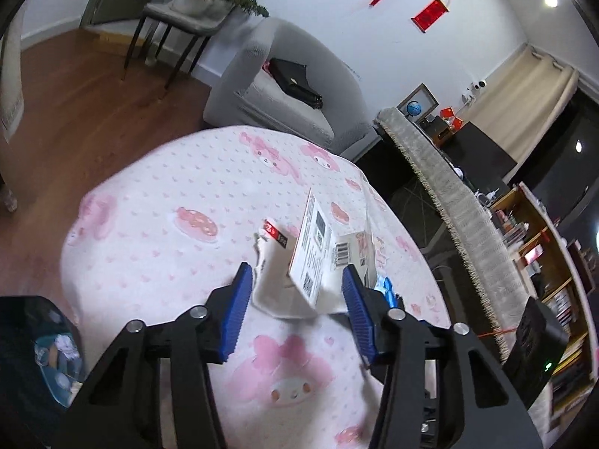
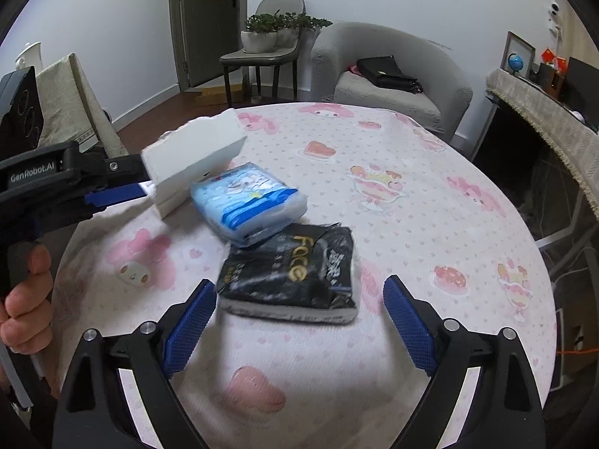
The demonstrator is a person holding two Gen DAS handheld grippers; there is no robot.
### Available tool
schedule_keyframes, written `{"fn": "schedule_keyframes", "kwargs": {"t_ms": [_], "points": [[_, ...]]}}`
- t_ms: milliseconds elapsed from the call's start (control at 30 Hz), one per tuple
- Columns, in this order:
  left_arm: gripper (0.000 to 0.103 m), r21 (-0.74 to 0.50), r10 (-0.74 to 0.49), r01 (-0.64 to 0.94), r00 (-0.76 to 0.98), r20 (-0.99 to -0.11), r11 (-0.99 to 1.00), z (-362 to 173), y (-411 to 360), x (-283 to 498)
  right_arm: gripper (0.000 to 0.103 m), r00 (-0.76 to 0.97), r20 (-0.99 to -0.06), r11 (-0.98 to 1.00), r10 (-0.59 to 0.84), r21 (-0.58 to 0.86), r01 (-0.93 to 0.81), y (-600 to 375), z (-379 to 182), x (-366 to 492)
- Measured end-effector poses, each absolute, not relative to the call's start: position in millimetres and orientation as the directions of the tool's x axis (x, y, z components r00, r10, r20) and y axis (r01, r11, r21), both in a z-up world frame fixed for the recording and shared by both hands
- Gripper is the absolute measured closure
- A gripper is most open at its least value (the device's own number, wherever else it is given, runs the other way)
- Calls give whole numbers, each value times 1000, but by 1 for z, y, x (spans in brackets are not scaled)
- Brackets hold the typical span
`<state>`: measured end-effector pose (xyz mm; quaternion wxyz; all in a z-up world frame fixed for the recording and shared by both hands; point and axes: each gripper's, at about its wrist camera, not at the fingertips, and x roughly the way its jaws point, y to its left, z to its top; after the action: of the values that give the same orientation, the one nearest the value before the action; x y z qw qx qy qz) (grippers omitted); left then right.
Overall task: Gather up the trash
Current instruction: 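Grasp the white barcode carton with the left tool while the right tool grasps the black Face tissue pack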
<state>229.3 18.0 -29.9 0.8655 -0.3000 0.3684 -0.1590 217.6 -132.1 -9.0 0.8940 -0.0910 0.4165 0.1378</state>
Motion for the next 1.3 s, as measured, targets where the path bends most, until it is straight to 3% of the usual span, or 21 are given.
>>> {"fn": "schedule_keyframes", "kwargs": {"t_ms": [200, 533, 933, 1000, 1100, 1300], "points": [[86, -671, -539, 54, 646, -541, 739, -33, 17, 243, 9, 582, -789, 944, 195, -11, -331, -133, -14, 226], [100, -622, -514, 89, 658, -549, 778, -25, 9, 238, 8, 573, -794, 945, 205, 8, -327, -131, -14, 229], [100, -409, -395, 167, 717, -575, 897, 1, 2, 208, 8, 568, -810, 969, 146, 2, -245, -129, -20, 236], [100, -396, -391, 172, 715, -580, 902, 1, 2, 202, 12, 573, -807, 972, 140, 3, -233, -131, -19, 234], [100, -383, -381, 168, 710, -592, 908, -1, 4, 194, 28, 590, -797, 979, 126, 3, -205, -136, -17, 230], [100, -372, -365, 156, 714, -597, 915, -1, 10, 174, 30, 592, -797, 979, 119, -4, -202, -140, -15, 213]]}}
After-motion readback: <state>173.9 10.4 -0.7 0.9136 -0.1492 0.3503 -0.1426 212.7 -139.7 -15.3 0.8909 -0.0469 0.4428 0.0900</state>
